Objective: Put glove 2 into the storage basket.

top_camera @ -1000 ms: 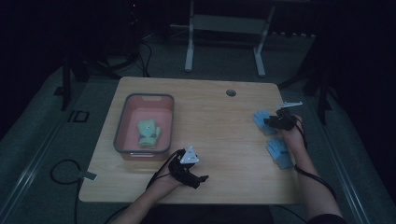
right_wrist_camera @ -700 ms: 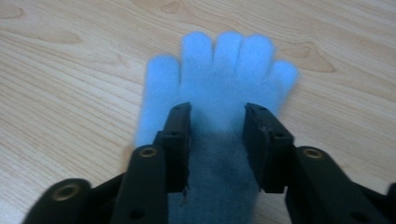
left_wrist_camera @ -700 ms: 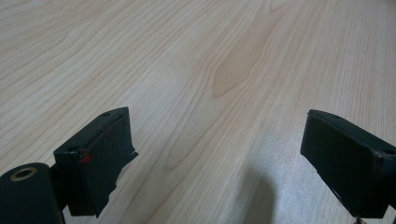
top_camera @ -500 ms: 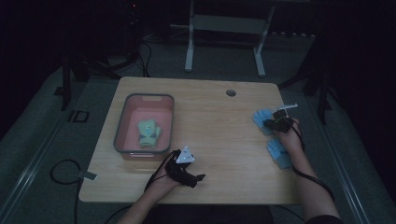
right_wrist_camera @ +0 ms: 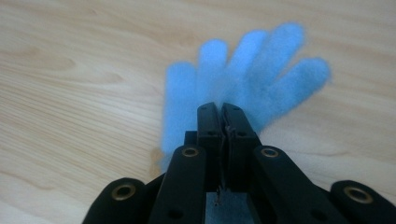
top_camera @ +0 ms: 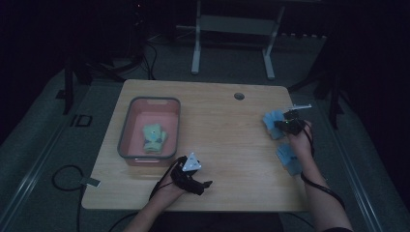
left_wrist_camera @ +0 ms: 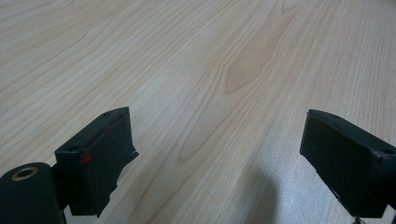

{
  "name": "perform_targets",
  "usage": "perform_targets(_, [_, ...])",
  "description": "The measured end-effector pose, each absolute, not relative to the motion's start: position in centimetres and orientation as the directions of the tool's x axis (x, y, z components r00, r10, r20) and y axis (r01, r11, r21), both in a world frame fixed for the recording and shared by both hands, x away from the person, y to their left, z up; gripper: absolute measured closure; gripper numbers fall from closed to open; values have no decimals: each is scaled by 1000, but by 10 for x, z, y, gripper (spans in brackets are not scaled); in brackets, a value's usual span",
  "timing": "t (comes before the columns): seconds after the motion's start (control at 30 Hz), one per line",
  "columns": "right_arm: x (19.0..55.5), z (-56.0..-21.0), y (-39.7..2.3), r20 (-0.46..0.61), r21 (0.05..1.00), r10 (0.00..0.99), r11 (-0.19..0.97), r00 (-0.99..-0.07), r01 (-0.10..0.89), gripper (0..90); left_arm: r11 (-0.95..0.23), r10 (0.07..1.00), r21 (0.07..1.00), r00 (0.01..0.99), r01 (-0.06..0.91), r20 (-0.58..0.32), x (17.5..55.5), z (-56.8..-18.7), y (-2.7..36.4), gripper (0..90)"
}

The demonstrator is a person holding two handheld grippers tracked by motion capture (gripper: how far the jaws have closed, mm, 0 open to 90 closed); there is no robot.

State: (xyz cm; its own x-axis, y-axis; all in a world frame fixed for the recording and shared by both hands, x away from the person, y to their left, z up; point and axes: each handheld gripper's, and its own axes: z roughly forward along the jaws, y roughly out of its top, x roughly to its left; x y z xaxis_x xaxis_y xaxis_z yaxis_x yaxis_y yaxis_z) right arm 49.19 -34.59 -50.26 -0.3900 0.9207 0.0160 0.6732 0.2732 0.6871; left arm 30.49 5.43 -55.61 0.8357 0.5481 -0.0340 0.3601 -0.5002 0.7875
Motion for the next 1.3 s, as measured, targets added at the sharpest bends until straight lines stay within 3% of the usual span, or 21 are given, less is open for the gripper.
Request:
perform_targets(0.33, [450, -455, -310, 45, 754, 904, 248, -426, 608, 871, -506, 549, 790, 836, 345, -13, 303, -556, 55, 93])
perform_targets(0.6, [414, -441, -275, 56, 780, 895, 237, -442, 579, 870, -504, 551, 794, 834, 339, -6, 303, -556, 55, 94])
perform_targets(1.03, [373, -463, -216, 136, 783, 858, 213, -495, 585, 869, -499, 565, 799, 825, 335, 6, 303, -557, 56, 93])
perform_targets(1.3, [361, -491, -194, 167, 762, 878, 173, -448, 624, 869, -503, 562, 800, 827, 328, 15, 302, -558, 56, 93])
